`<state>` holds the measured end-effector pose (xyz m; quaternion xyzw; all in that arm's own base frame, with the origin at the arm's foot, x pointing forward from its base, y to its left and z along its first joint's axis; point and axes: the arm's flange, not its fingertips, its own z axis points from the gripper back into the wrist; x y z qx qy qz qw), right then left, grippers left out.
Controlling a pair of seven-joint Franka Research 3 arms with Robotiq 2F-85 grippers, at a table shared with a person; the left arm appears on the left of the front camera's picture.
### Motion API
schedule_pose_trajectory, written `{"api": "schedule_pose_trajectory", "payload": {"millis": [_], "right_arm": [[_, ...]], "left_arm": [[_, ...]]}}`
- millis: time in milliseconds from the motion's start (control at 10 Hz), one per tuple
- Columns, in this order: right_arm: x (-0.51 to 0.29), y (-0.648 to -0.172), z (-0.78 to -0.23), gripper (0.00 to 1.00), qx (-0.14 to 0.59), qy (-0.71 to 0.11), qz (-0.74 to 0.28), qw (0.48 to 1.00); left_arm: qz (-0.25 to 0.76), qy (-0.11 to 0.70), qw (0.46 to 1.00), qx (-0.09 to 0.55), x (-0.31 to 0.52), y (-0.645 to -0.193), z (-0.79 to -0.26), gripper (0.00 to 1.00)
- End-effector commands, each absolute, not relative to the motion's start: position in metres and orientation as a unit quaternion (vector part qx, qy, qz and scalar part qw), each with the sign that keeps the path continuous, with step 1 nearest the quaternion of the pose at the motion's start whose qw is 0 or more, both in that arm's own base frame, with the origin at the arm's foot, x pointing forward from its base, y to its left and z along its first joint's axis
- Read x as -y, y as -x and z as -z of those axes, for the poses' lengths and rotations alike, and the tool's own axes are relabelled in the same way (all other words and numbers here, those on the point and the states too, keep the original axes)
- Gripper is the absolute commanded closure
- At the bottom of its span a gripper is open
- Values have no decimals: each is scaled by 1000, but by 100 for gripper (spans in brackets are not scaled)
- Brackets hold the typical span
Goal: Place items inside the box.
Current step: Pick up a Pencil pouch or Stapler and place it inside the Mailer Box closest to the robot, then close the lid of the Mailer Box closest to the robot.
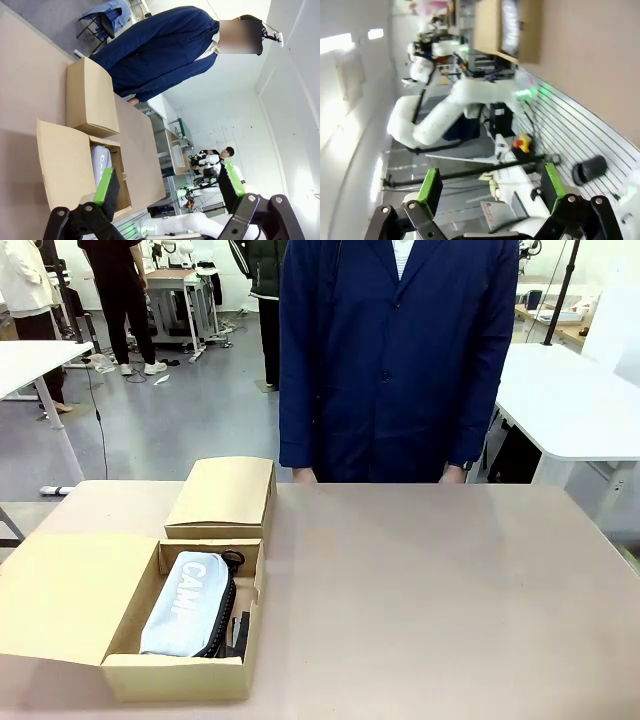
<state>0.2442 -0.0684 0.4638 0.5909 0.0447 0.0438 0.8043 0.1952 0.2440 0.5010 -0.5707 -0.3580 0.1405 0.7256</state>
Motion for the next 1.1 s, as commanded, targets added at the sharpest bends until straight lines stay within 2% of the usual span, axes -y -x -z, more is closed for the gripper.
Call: {"api": "schedule_pose_trajectory", "payload": {"millis": [0,100,200,1000], "right_arm": [[8,-117,-315,0,-16,-561,-49,827],[3,-106,-295,0,34,-559,-2,828],[96,-234,-440,0,-44,-575,-39,816],[96,-234,-440,0,-44,-575,-39,816]], "left_arm": [[-133,576,718,368,-244,-196,-503,0],[-133,576,718,368,-244,-196,-503,0],[-133,576,718,368,-244,-196,-503,0],[-133,576,718,368,-244,-196,-503,0]]}}
